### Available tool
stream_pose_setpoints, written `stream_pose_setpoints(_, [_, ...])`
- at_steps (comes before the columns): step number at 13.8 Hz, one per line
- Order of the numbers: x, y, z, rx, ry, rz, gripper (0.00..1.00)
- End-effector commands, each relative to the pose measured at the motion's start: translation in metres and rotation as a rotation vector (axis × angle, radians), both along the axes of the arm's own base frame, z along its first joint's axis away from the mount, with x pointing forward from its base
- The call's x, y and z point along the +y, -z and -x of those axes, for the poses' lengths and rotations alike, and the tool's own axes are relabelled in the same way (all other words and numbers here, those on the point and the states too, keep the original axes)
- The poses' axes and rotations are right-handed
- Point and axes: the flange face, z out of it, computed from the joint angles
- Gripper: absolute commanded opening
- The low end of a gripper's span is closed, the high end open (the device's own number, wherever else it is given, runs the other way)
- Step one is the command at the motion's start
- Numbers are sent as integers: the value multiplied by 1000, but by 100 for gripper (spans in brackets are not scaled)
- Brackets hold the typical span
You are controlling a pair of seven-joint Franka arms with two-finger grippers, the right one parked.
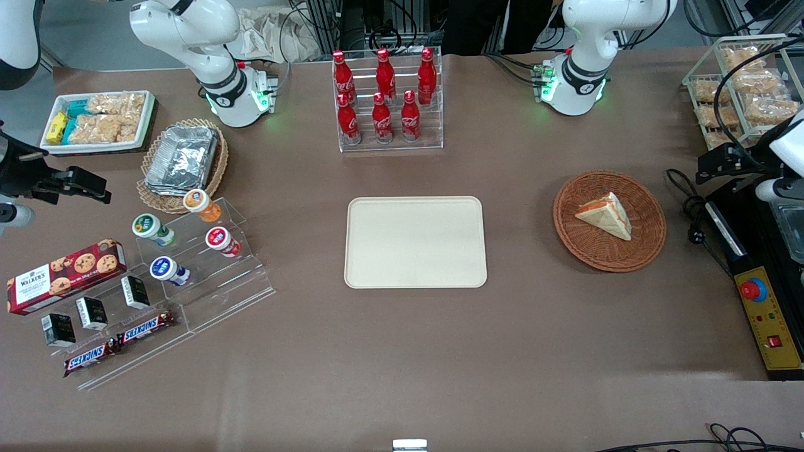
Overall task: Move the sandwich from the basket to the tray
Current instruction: 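Move the left gripper toward the sandwich in the wicker basket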
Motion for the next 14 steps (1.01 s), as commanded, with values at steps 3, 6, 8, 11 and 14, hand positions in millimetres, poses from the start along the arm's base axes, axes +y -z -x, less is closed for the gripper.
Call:
stream_pose_setpoints(3, [-3,-6,-2,6,7,-4,100])
stream_pose_setpoints(6, [-3,-6,-2,7,5,-4,100])
stream_pose_setpoints(8, [-3,-4,0,17,-2,-2,100])
stream_pose_setpoints(11, [-1,4,6,62,-14,-1,100])
stream_pose_setpoints(14, [-1,23,24,96,-59,4,100])
